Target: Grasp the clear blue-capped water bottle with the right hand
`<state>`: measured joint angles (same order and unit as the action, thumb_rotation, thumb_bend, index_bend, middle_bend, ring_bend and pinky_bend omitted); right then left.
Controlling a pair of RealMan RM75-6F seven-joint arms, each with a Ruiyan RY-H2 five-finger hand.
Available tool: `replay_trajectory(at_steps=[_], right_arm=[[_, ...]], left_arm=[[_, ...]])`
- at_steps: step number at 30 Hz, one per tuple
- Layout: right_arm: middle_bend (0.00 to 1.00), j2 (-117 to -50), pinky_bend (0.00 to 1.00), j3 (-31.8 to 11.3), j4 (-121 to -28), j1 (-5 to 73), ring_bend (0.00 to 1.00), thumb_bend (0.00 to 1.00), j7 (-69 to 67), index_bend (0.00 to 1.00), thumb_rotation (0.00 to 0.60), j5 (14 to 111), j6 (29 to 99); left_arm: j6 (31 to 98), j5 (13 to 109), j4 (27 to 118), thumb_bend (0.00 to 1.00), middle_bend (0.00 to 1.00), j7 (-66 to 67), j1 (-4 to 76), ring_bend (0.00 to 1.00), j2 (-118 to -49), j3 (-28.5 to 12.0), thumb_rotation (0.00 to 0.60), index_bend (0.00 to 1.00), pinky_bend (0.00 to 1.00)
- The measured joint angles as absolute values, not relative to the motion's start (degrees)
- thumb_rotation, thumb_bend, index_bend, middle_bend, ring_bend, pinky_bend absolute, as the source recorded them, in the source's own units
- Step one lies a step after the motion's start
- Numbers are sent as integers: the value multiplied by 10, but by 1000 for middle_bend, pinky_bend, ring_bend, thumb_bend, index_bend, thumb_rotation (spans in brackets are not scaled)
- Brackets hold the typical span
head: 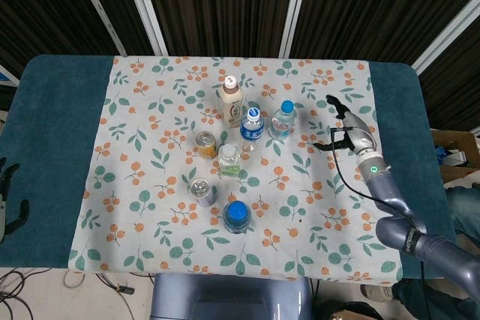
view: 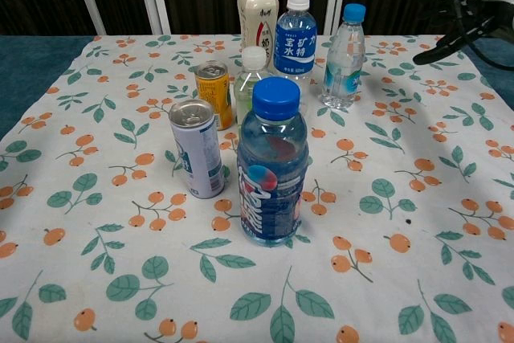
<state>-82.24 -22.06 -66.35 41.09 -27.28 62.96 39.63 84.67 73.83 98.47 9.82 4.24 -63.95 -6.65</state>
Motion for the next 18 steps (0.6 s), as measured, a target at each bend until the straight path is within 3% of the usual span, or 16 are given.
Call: replay_trajectory(at_steps=[18], right_arm=[[175, -931, 186, -238, -511, 503, 135, 183, -267, 103, 600, 592, 321]], left_arm=[[848, 729, 983, 463, 0, 98, 42, 42, -640, -71, 600, 102, 0]])
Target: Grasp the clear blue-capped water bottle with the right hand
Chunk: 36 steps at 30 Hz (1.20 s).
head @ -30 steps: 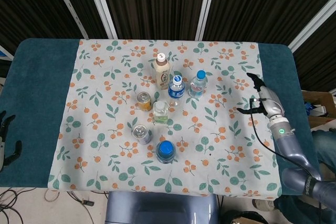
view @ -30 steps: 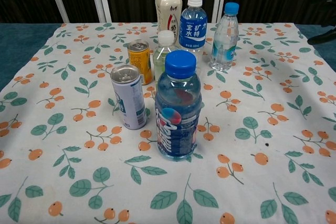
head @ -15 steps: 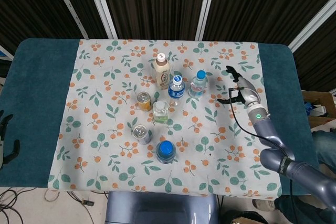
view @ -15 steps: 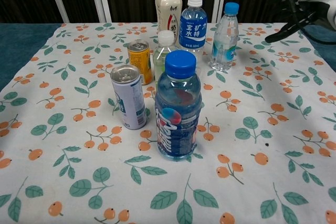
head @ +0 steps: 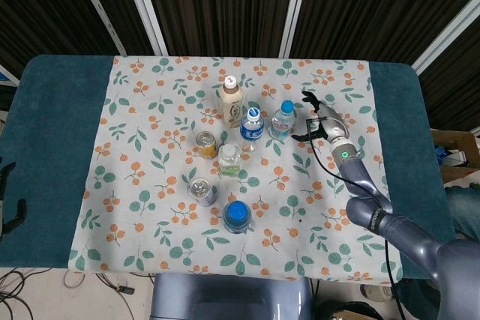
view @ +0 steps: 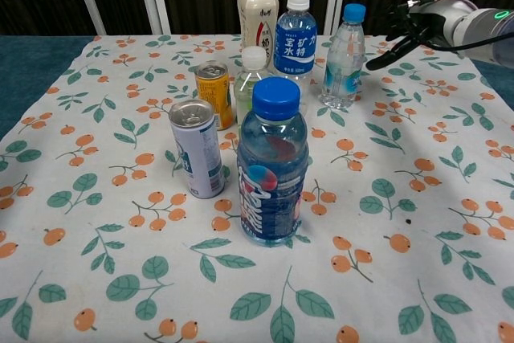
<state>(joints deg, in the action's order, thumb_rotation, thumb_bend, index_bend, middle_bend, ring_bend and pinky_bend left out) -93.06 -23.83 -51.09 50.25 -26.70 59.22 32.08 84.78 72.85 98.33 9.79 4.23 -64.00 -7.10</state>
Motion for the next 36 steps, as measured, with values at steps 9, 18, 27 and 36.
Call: replay_trajectory(at_steps=[9, 18, 27, 36], right_arm=[[220, -962, 185, -239, -469, 521, 160, 195, -280, 150, 600, 591, 292], [297, -1001, 185, -238, -417, 540, 216, 240, -306, 241, 600, 611, 280], [445, -1032, 204, -237, -372, 557, 326, 304, -345, 386, 600, 639, 272], [505, -1042, 236, -232, -358, 558, 415, 339, -376, 475, 600, 662, 275]], left_arm=[[844, 724, 986, 464, 0, 99, 43, 42, -639, -71, 600, 102, 0], [842, 719, 988, 463, 0, 99, 43, 42, -637, -72, 600, 102, 0], [838, 713, 989, 464, 0, 99, 45, 41, -636, -73, 600, 102, 0], [835, 708, 991, 464, 0, 102, 46, 42, -634, -73, 600, 102, 0]])
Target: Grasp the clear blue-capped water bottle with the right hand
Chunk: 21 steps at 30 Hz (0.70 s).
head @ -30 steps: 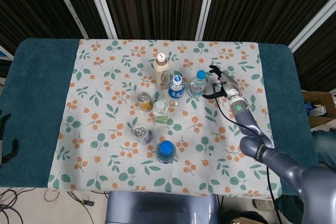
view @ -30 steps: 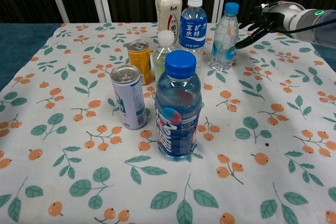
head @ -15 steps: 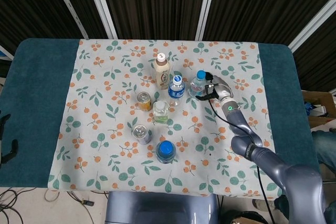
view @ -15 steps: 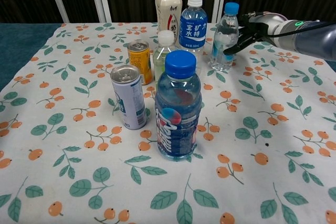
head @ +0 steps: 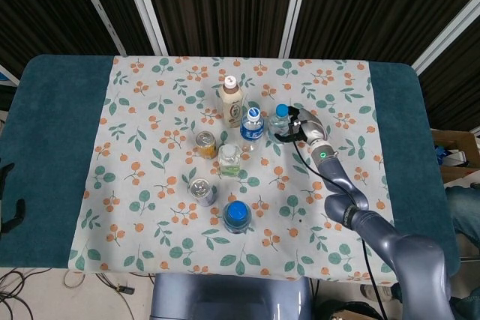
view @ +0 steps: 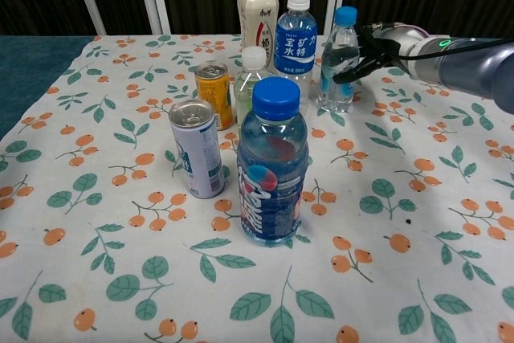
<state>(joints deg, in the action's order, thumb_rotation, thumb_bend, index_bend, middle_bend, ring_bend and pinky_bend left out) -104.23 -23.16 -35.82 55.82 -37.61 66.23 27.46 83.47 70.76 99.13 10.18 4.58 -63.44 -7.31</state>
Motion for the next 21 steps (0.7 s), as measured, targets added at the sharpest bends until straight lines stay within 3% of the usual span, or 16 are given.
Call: replay_trajectory(at_steps=[13, 21], right_arm=[[512, -1004, 237, -234, -403, 522, 440, 350, -414, 491, 600, 678, 328], [513, -934, 238, -236, -483, 476, 440, 350, -436, 490, 600, 681, 360]], left_arm=[[834, 708, 992, 464, 0, 104, 46, 42, -634, -71, 600, 102, 0], [834, 707, 992, 464, 0, 105, 47, 42, -635, -71, 600, 103, 0]])
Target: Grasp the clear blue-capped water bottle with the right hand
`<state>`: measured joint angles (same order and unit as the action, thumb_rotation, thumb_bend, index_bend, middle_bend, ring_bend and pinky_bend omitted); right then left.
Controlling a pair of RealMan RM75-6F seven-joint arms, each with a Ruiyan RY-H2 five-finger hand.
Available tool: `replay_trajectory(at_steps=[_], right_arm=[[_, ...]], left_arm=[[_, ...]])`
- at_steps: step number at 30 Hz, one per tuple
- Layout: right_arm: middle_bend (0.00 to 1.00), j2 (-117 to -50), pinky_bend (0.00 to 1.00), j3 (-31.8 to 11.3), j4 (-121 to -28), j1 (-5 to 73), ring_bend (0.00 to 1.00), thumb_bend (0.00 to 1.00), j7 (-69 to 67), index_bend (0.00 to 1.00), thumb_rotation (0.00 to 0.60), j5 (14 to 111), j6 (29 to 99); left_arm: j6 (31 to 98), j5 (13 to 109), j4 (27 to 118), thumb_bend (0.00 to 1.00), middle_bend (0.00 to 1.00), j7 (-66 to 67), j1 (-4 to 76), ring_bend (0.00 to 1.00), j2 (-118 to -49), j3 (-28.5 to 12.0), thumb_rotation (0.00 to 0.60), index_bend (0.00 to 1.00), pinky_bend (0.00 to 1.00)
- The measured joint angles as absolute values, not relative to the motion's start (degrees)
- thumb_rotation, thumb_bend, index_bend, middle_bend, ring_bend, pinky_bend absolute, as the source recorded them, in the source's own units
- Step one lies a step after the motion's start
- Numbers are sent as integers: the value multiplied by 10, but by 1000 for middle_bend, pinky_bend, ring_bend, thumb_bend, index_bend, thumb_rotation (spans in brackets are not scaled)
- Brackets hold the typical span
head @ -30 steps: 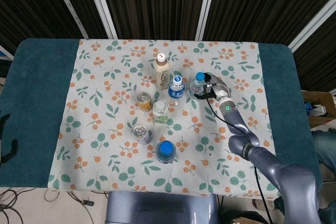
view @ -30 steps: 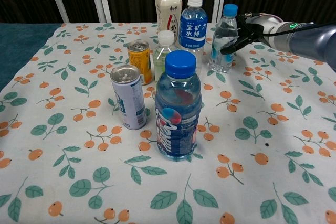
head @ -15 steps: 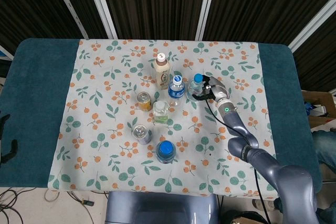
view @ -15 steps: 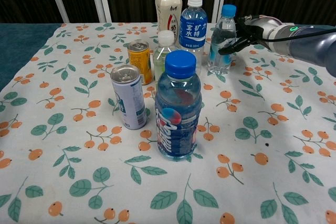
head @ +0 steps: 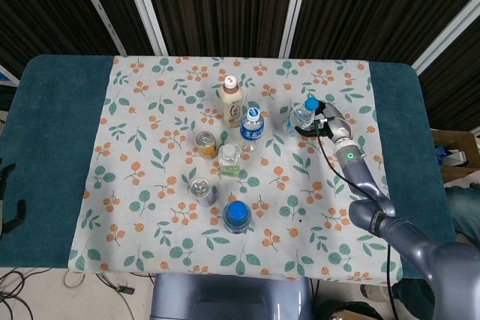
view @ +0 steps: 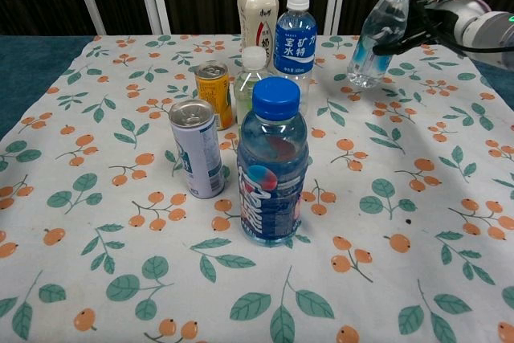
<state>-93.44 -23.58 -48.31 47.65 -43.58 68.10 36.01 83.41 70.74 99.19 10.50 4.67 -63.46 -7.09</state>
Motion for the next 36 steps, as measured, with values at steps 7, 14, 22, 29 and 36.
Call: replay_trajectory(at_steps=[7, 14, 22, 29, 36], right_arm=[[513, -842, 238, -234, -598, 414, 440, 349, -458, 491, 600, 688, 399], [513, -731, 238, -220, -750, 334, 440, 350, -463, 491, 600, 705, 462], [511, -621, 237, -202, -885, 246, 440, 343, -484, 490, 600, 738, 547], [510, -570, 238, -179, -942, 199, 440, 342, -533, 491, 600, 806, 614], [508, -553, 237, -155, -967, 180, 438, 338, -562, 491, 600, 848, 651]], left_arm=[[834, 708, 992, 464, 0, 107, 48, 42, -635, -71, 600, 105, 0], [834, 713, 991, 464, 0, 112, 49, 42, -637, -69, 600, 106, 0], [836, 714, 992, 465, 0, 113, 49, 42, -639, -68, 600, 108, 0], [839, 717, 993, 465, 0, 117, 49, 42, -642, -67, 600, 108, 0], [841, 719, 992, 465, 0, 118, 49, 42, -642, -66, 600, 109, 0]])
